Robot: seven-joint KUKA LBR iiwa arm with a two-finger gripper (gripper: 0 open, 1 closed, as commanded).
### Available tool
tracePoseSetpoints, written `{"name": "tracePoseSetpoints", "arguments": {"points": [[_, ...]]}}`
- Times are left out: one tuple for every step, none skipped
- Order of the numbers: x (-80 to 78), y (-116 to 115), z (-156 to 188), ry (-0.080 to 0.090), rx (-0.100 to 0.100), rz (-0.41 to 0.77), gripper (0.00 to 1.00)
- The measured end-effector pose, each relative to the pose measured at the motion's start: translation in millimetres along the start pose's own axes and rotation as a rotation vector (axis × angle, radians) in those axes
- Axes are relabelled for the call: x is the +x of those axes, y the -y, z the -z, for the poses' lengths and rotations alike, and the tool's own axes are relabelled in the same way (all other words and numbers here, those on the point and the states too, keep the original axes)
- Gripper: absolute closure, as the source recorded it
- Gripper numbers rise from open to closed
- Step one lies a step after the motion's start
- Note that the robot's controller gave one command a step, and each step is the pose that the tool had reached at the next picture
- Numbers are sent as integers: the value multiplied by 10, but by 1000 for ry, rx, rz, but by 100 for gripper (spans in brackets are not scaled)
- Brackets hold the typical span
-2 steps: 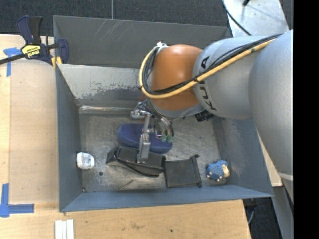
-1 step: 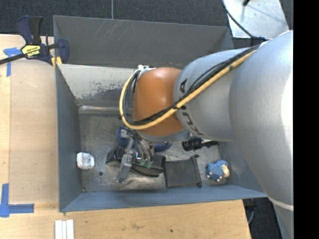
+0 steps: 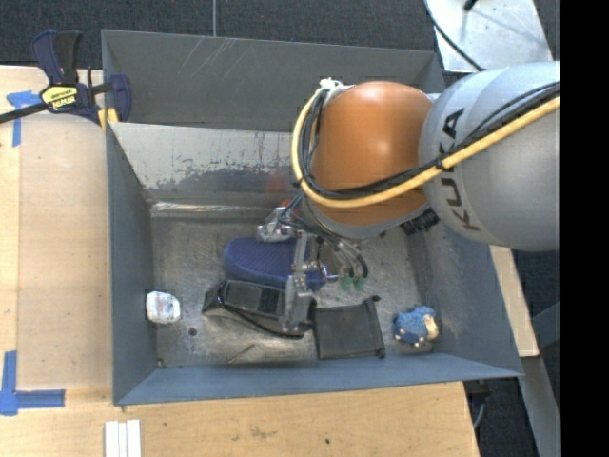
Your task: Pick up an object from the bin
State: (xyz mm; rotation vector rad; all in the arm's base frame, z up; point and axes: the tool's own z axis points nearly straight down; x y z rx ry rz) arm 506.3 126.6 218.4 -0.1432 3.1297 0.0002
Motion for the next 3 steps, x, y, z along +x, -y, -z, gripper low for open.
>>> {"name": "tracePoseSetpoints", "arguments": {"points": [[-279, -145, -1349, 3, -3, -99, 0], [-324, -148, -1291, 19, -7, -101, 100], [-381, -281, 45, -4, -1, -111, 100]]}}
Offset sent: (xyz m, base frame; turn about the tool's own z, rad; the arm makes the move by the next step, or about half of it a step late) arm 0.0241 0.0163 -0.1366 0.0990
